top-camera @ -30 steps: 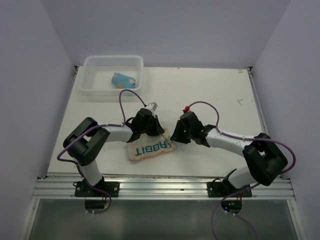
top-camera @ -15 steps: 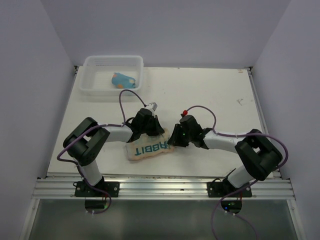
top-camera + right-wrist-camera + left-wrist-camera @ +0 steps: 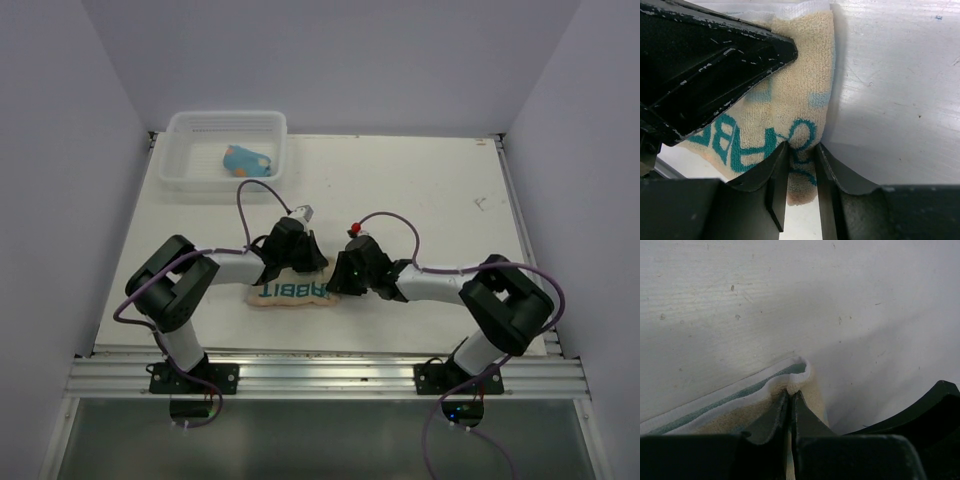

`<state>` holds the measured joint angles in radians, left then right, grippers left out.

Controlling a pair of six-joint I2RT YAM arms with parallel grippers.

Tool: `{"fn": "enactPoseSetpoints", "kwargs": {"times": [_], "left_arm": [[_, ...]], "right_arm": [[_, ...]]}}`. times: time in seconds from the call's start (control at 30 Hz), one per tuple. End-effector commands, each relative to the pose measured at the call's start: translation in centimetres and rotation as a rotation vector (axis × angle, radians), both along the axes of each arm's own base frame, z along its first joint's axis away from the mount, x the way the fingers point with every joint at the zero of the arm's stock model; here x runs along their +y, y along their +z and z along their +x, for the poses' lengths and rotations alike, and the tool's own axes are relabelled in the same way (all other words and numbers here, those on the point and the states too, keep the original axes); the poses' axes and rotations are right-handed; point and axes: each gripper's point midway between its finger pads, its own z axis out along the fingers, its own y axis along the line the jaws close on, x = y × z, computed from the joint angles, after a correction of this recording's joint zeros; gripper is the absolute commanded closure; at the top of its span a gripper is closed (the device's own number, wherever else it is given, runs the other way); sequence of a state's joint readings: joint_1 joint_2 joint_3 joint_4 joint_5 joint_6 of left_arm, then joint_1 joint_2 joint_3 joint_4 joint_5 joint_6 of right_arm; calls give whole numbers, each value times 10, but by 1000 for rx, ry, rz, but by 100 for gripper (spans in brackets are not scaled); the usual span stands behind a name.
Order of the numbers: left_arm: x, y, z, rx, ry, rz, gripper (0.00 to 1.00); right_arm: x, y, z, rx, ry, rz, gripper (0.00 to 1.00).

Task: Roll the towels
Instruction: Roll the towel

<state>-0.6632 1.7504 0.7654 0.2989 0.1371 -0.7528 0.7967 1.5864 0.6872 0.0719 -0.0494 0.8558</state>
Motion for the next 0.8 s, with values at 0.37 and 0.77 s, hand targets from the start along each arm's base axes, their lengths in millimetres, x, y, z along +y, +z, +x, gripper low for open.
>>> {"fn": "enactPoseSetpoints", "kwargs": {"times": [0.37,0.77], "left_arm": [[21,1,2,2,65,76,93],[19,49,27,-69,89,101,66]], "right_arm": [[-40,-28,-23,53,27,-222,100],[-73,7,-7,-120,67,-520,100]]}}
